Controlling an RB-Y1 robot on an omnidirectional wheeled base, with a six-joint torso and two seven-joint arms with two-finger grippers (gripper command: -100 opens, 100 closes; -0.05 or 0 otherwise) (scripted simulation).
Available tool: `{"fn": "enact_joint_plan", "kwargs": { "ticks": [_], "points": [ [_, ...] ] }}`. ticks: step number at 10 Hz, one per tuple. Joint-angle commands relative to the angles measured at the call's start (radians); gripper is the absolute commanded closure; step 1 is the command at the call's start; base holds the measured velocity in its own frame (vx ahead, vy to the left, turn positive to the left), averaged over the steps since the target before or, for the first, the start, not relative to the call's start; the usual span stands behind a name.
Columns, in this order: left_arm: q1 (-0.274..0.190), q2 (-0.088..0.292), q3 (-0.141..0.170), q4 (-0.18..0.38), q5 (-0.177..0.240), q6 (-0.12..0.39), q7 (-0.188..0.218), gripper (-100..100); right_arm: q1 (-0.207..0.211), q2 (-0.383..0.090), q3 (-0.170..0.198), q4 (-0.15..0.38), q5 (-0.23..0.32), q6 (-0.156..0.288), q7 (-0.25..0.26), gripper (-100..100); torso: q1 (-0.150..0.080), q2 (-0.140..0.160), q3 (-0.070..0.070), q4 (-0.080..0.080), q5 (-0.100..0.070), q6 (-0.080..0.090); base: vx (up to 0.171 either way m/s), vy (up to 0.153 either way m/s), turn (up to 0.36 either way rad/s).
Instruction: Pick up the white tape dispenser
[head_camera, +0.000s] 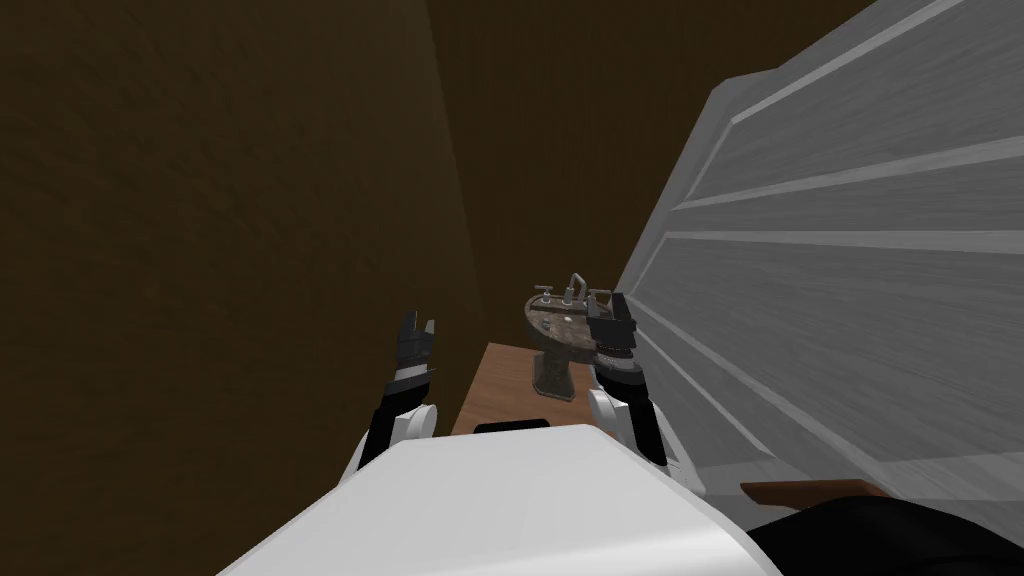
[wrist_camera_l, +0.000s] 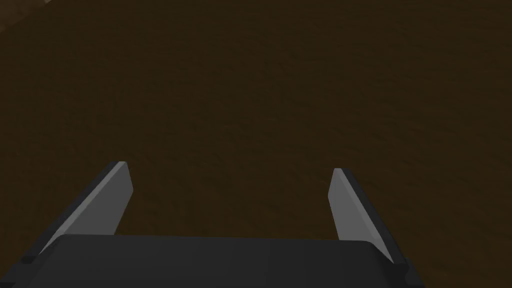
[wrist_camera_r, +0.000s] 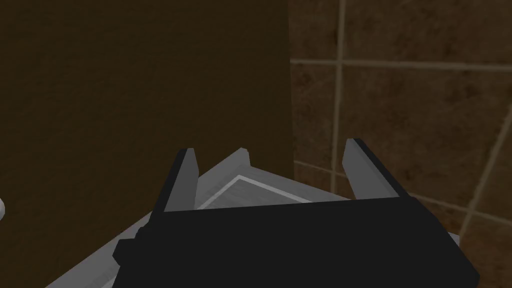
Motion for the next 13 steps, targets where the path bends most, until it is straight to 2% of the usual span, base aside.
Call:
{"fn": "enact_joint_plan", "kwargs": {
  "ticks": [1, 4, 5, 7, 10, 13],
  "points": [
    [0.000, 0.000, 0.000, 0.000, 0.000, 0.000, 0.000, 0, 0.004, -0.029, -0.004, -0.008, -0.006, 0.038, -0.019, -100, 0.000, 0.000, 0.000, 0.000, 0.000, 0.000, 0.026, 0.006, 0.053],
    [0.000, 0.000, 0.000, 0.000, 0.000, 0.000, 0.000, 0, 0.012, -0.067, -0.015, -0.027, -0.019, 0.118, -0.062, -100, 0.000, -0.005, -0.003, -0.001, 0.000, 0.000, 0.075, 0.007, 0.054],
    [0.000, 0.000, 0.000, 0.000, 0.000, 0.000, 0.000, 0, 0.012, -0.067, -0.015, -0.027, -0.019, 0.127, -0.062, -100, 0.001, -0.006, -0.003, -0.001, 0.000, 0.000, 0.055, 0.012, 0.019],
    [0.000, 0.000, 0.000, 0.000, 0.000, 0.000, 0.000, 0, 0.021, -0.089, -0.024, -0.043, -0.032, 0.190, -0.101, -100, 0.001, -0.004, -0.002, -0.001, 0.000, 0.000, 0.060, 0.014, 0.066],
    [0.000, 0.000, 0.000, 0.000, 0.000, 0.000, 0.000, 0, 0.026, -0.100, -0.029, -0.051, -0.039, 0.258, -0.124, -100, 0.000, -0.004, -0.003, -0.001, 0.000, 0.000, 0.058, 0.005, 0.040],
    [0.000, 0.000, 0.000, 0.000, 0.000, 0.000, 0.000, 0, 0.039, -0.119, -0.041, -0.070, -0.055, 0.340, -0.176, -100, 0.001, -0.004, -0.002, -0.001, 0.000, 0.000, 0.065, 0.012, 0.056]
  ]
}}
